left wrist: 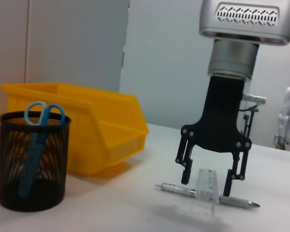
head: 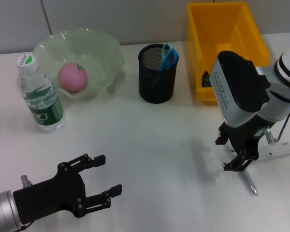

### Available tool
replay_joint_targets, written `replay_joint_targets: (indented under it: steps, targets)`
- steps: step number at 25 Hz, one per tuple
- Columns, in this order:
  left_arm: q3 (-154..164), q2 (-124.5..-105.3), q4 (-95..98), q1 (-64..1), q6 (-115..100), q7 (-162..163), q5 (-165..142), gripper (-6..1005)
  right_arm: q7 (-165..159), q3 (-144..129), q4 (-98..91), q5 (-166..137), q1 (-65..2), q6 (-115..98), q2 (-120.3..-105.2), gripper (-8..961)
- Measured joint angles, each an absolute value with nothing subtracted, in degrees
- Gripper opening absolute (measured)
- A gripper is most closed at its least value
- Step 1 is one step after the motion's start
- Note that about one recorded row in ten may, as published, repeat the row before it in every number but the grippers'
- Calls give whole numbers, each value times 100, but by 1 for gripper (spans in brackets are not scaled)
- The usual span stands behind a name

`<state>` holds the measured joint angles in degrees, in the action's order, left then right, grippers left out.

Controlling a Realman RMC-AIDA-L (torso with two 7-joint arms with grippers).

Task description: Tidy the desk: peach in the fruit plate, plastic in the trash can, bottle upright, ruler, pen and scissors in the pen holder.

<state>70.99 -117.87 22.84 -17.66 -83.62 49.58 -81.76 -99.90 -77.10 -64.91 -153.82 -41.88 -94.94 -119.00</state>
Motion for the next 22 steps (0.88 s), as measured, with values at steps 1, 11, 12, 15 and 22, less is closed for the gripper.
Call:
replay_joint_targets:
  steps: [1,11,12,15,22]
  targets:
    - [7098,-11787,2284,-1766,-8362,4958,-8176,808,-9989,-7710,-6491,-15382,-4188,-9494,-11900,657]
    - [7076,-11766,2295,-1767,-8370,4963,-8184,809,-9921,-8034,-6384,-15404,-4170,-9292,-11900,655]
    - [7075,-11770,2297,-1768,-8371,4963,-8182,809,-9888,-8034,-6345,-15408,-4178,-9256,-11900,655]
    - [7075,-11784,2334,-1772,-8392,4976,-8152,809,-9841,-8034,-6294,-15408,-4194,-9225,-11900,655]
    - [7075,-11797,2373,-1765,-8401,5084,-8147,808,-9724,-8046,-6114,-15408,-4221,-9136,-11900,653]
